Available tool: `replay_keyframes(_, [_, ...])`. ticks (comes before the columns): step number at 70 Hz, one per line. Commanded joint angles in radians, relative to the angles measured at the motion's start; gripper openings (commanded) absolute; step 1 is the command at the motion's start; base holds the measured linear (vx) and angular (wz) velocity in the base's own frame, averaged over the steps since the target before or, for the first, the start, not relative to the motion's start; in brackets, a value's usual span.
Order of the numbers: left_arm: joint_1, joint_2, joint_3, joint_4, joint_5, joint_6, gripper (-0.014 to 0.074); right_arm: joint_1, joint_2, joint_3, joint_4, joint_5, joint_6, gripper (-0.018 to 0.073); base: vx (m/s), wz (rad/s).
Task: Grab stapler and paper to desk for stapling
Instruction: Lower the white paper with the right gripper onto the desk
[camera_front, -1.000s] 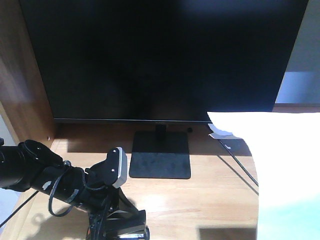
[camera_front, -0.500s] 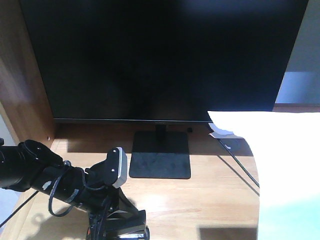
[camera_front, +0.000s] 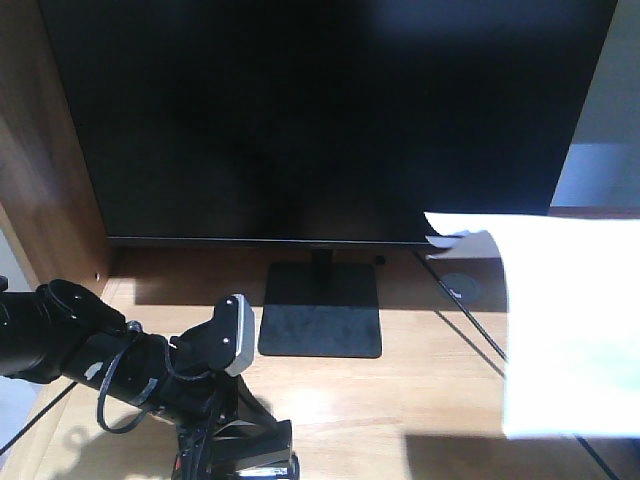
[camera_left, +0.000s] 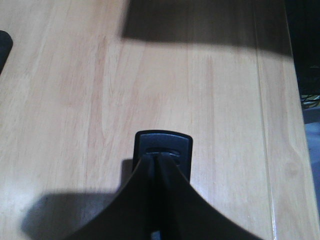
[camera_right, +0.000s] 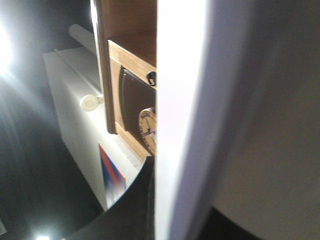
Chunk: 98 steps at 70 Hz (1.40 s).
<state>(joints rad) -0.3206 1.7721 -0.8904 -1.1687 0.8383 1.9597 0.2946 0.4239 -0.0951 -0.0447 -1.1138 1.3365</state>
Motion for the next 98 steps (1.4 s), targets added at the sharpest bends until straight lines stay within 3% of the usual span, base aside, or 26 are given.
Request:
replay_keyframes(1, [-0.001, -0.037, -0.020, -0.046, 0.036, -0.011, -0.0006, -0.007, 0.080, -0.033, -0.004, -0.083, -0.015, -0.0003, 0.00, 0.00])
replay_keyframes(12, [-0.001, -0.037, -0.020, -0.046, 0.036, -0.011, -0.0006, -0.007, 0.231, -0.033, 0.003, -0.225, 0.010, -0.0003, 0.00, 0.00])
replay_keyframes(29, [-0.001, -0.037, -0.020, -0.046, 0.036, -0.011, -0.0006, -0.007, 0.424, -0.057, -0.008, -0.224, 0.042, -0.0003, 0.00, 0.00])
replay_keyframes(75, [-0.001, -0.037, -0.020, -0.046, 0.036, -0.011, -0.0006, -0.017, 0.681, -0.056, 0.045, -0.224, 0.081, -0.0003, 0.00, 0.00])
replay_keyframes(81, [-0.001, -0.037, -0.020, -0.046, 0.036, -0.011, -0.0006, -0.074, 0.716, -0.057, -0.020, -0.224, 0.112, -0.0003, 0.00, 0.00])
replay_keyframes(86, [-0.001, -0.037, -0.020, -0.046, 0.036, -0.011, -0.0006, -0.176, 0.754, -0.075, -0.145, -0.224, 0.164, -0.0003, 0.00, 0.00])
replay_keyframes(91, [-0.001, -0.037, -0.020, -0.046, 0.036, -0.011, -0.0006, -0.277, 0.786, -0.109, -0.295, -0.224, 0.227, -0.0003, 0.00, 0.00])
replay_keyframes(98, [-0.001, -0.037, -0.020, -0.046, 0.036, -0.011, -0.0006, -0.429, 0.839, -0.191, -0.589, -0.224, 0.340, -0.0003, 0.00, 0.00])
